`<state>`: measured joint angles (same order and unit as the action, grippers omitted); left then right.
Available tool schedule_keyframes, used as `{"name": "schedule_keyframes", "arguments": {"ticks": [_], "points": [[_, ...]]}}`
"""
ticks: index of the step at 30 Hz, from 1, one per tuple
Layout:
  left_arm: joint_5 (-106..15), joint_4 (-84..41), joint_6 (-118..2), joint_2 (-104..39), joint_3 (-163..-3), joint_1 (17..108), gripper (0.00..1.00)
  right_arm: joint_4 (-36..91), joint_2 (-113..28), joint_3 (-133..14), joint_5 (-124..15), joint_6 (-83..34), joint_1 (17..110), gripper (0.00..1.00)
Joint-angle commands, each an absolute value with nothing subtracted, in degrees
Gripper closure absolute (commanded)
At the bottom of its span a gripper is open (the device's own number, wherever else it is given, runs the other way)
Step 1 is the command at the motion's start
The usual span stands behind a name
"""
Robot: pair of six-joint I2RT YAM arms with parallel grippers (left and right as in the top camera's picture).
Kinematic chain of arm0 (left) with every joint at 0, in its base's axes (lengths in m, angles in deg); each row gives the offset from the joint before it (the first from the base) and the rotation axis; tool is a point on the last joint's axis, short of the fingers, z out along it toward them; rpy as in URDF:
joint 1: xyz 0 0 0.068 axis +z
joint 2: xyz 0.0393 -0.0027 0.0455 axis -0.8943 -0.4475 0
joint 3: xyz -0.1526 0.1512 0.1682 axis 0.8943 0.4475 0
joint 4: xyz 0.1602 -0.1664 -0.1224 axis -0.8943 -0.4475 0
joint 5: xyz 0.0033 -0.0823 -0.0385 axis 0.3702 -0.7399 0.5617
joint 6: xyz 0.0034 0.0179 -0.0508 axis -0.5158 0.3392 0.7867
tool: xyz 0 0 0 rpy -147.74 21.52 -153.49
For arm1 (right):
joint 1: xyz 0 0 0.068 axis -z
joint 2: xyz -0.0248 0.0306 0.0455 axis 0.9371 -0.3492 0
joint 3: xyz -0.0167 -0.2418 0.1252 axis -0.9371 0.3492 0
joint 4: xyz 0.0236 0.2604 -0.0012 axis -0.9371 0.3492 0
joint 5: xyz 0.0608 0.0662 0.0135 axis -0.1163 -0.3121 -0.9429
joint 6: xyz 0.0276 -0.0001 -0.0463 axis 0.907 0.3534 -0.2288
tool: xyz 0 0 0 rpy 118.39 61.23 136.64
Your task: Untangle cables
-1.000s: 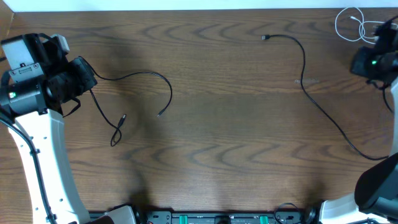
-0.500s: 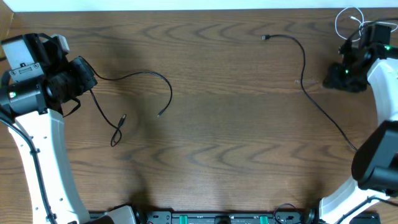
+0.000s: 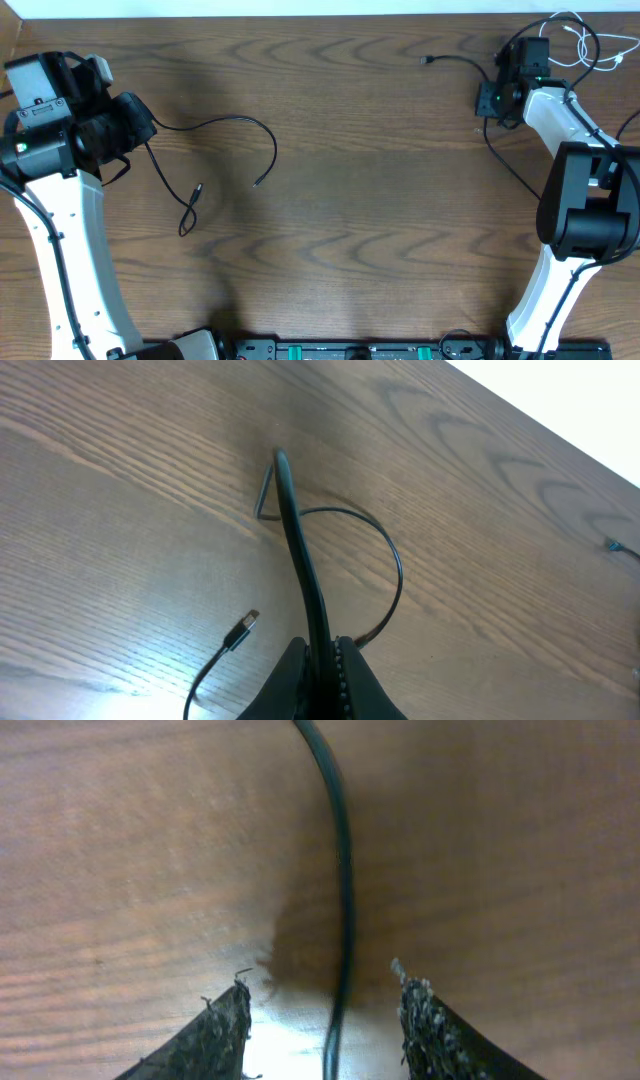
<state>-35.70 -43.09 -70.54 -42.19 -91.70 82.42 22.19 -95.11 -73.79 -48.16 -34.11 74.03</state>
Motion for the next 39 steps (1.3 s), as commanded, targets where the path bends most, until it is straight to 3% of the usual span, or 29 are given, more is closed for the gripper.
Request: {"name": "schedule_keyframes", "arguments": {"ticks": [1, 14, 21, 31, 35, 39], "points": [[-35.5, -43.02, -70.26, -42.5, -92.24, 82.29, 0.92, 26.72, -96.11, -74.06, -46.63, -27.71, 74.06, 0.56], [-35.5, -43.48, -70.28, -42.5, -92.24, 82.29, 0.93, 37.16, -98.45, -73.73, -46.68, -27.27, 73.38, 0.63], [-35.5, -43.48, -70.28, -42.5, -92.24, 82.29, 0.93, 37.29, -98.45, -73.51, -44.8, -28.17, 73.99, 0.99], [-35.5, -43.46, -70.26, -42.5, -92.24, 82.29, 0.93, 38.56, -88.44, -79.67, -53.91, -30.18, 86.01, 0.99], [-35.5, -43.41, -70.26, -42.5, -92.24, 82.29, 0.93, 39.55, -78.1, -86.52, -54.26, -31.18, 97.18, 0.99], [-35.5, -43.41, -70.26, -42.5, -92.24, 82.29, 0.93, 39.33, -76.42, -92.7, -53.89, -31.93, 104.5, 0.99]]}}
